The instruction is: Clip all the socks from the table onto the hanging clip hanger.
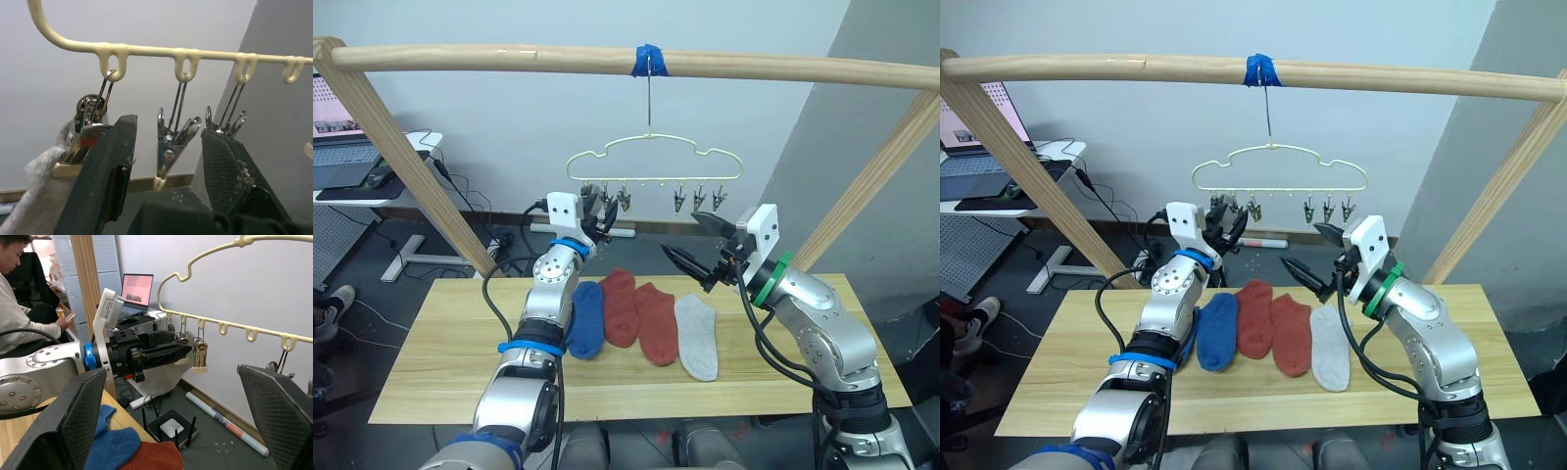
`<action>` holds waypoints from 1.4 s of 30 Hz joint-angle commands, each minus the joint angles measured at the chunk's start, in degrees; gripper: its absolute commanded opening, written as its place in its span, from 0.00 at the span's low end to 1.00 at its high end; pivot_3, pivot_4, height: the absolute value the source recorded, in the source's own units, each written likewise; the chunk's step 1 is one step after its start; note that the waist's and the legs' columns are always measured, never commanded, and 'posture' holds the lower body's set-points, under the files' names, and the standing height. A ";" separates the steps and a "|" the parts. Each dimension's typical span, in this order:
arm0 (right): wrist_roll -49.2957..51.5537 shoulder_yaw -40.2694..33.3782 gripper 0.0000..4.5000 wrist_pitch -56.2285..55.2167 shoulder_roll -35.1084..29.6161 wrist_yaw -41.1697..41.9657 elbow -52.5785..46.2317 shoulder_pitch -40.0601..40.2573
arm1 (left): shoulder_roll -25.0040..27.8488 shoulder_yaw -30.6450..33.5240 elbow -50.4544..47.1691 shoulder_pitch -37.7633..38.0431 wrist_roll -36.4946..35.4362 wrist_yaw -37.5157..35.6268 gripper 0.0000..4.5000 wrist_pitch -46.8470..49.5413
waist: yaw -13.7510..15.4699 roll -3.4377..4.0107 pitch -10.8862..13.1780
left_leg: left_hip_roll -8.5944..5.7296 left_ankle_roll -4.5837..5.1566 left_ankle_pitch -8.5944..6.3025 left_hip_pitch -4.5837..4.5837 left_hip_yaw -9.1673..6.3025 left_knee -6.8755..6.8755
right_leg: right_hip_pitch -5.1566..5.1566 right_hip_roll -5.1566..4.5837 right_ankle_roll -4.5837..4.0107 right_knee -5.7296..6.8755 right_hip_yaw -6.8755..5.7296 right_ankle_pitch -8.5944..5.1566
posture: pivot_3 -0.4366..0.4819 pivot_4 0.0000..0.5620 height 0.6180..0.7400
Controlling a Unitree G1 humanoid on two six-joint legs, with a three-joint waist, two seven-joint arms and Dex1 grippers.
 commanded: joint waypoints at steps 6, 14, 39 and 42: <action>0.28 -0.19 1.00 -1.31 -0.52 0.14 -2.56 -0.68 | -0.11 0.69 2.64 -4.15 0.51 0.64 0.52 -3.32 | 0.01 0.00 0.00 | 0.00 0.00 0.00 0.00 0.00 0.00 | 0.00 0.00 0.00 0.00 -0.01 0.00 | 0.39 0.20 1.00; 0.30 -0.10 1.00 -1.33 -0.73 0.13 -2.63 -0.60 | 0.09 0.85 4.43 -5.10 0.73 0.59 0.52 -4.89 | -0.06 0.00 0.00 | 0.00 0.00 0.00 0.00 -0.01 0.00 | 0.00 0.00 -0.01 0.02 -0.01 0.01 | 0.39 0.20 1.00; -19.63 11.95 1.00 -6.60 -1.75 -2.74 37.58 -2.32 | 7.71 0.37 -20.28 2.19 -6.85 -11.68 0.00 28.59 | -1.35 0.10 0.20 | 0.02 0.00 0.01 0.20 0.02 0.06 | 0.03 0.04 0.02 0.37 0.03 -0.01 | 0.43 0.24 1.00; -21.64 12.76 1.00 -7.39 -0.50 -2.30 44.33 -3.49 | 9.51 0.18 -24.03 3.31 -7.54 -12.98 0.00 32.51 | -1.59 0.24 0.35 | 0.05 0.00 0.01 0.21 -0.02 0.06 | 0.02 0.07 0.01 0.40 0.02 -0.01 | 0.44 0.25 1.00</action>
